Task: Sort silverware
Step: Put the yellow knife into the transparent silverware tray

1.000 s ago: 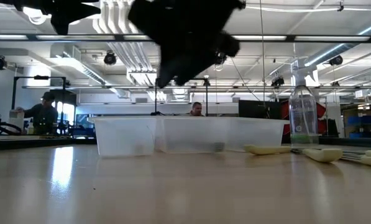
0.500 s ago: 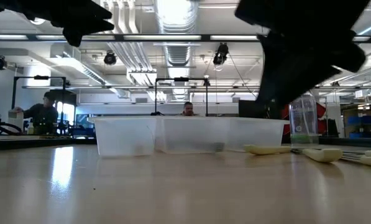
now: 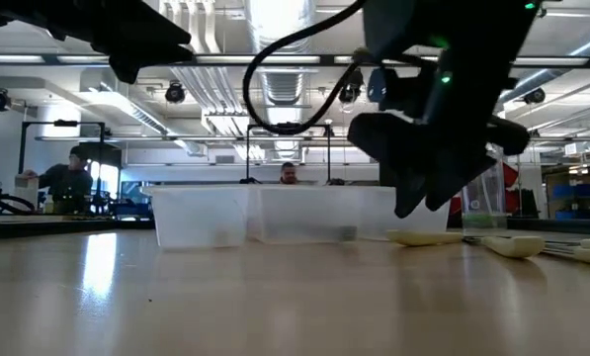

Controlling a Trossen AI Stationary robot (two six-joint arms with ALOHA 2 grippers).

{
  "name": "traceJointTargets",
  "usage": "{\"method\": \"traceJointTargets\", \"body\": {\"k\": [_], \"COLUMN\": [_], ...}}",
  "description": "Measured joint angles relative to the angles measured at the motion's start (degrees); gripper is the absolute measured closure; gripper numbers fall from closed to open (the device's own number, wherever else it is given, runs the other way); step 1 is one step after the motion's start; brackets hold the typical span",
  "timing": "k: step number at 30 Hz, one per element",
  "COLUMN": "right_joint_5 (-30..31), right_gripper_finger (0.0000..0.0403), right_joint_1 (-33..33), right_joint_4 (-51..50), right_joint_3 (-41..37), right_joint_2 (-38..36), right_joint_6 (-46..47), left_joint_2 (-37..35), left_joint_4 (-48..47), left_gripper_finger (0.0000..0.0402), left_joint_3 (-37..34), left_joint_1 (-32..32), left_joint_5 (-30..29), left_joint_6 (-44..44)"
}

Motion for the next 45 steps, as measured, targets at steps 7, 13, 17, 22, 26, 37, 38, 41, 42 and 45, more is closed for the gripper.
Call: {"method": "traceJointTargets", "body": {"k": [7,13,17,22,26,37,38,41,42,45], "right_joint_5": [-3.19,-6.40,-7.27,-7.13,-7.99,-11.18,-9.94,-5.16,-3.41,-1.61], "right_gripper_finger": [0.0229,0.0229,0.0229,0.0229,0.0229,0.0229,0.0229,0.0229,0.0229,0.0229], "right_joint_1": [-7.60,-6.59,-2.96,-2.56,-2.23,1.69,1.68,1.40,1.17,-0.11], "right_joint_4": [5.08,6.42,6.60,7.11,10.15,18.13,15.86,6.70,3.28,-1.17], "right_joint_3": [-0.01,-0.03,-0.15,-0.86,-0.97,2.88,2.88,2.81,2.79,1.63], "right_joint_2": [0.00,-0.09,-0.15,0.32,1.17,-0.04,-0.18,-0.50,-0.52,-0.28], "right_joint_6": [-15.89,-23.35,-25.88,-23.81,-24.24,-32.04,-31.35,-26.50,-23.43,-14.62], "left_joint_2": [-0.81,-1.90,-1.58,0.03,2.25,9.67,10.31,12.19,12.77,14.10], "left_joint_4": [-0.67,-5.00,-6.18,-6.15,-6.14,-5.09,-4.57,-2.52,-1.52,-0.14], "left_gripper_finger": [0.0244,0.0244,0.0244,0.0244,0.0244,0.0244,0.0244,0.0244,0.0244,0.0244], "left_joint_3": [0.00,0.00,-0.02,-0.02,-0.02,-0.02,-0.02,-0.02,-0.02,-0.02], "left_joint_1": [0.00,0.00,0.00,0.00,-0.04,-2.76,-3.15,-4.24,-4.51,-5.08], "left_joint_5": [-0.02,-0.01,-0.01,0.00,0.15,9.10,9.10,9.07,9.07,8.94], "left_joint_6": [-0.19,-1.97,-2.71,-2.71,-3.15,-3.84,-3.84,-3.84,-3.85,-3.90]}}
